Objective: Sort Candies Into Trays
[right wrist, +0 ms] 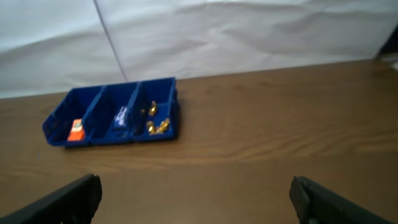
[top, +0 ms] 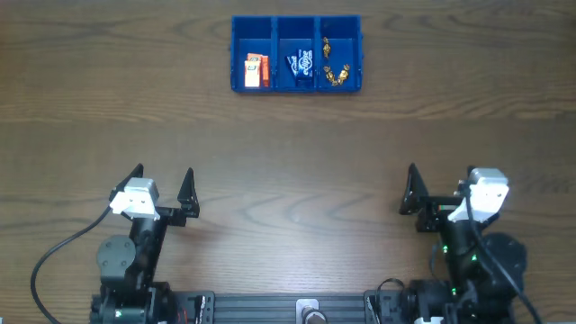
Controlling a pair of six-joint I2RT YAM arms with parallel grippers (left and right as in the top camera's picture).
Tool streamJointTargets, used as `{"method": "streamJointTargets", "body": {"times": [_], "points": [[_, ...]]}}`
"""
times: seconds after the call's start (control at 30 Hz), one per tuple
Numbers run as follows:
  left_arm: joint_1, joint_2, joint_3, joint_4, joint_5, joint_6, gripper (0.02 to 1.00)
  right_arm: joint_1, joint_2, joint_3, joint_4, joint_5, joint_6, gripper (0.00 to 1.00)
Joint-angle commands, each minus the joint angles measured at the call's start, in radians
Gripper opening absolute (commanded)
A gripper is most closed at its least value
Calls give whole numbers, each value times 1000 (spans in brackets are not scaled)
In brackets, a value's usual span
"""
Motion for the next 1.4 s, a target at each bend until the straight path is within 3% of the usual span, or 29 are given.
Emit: {"method": "streamJointTargets", "body": {"times": [0.03,0.17,0.3,0.6,0.97,1.4], "points": [[4,-6,-20,-32,14,15,998,-3,-171,-167,121,-39,21,998],[4,-6,-20,-32,14,15,996,2,-203,-260,252,-59,12,998],[4,-6,-20,-32,14,15,998,0,-203,-325,364,-59,-65,998],[4,-6,-20,-32,14,15,996,0,-203,-527,665,-57,-69,998],[4,-6,-20,-32,14,15,998,0,-202,-525,476,-60,-58,998],[4,-6,-20,-32,14,15,998,0,-201,-525,477,-60,-58,998]]}}
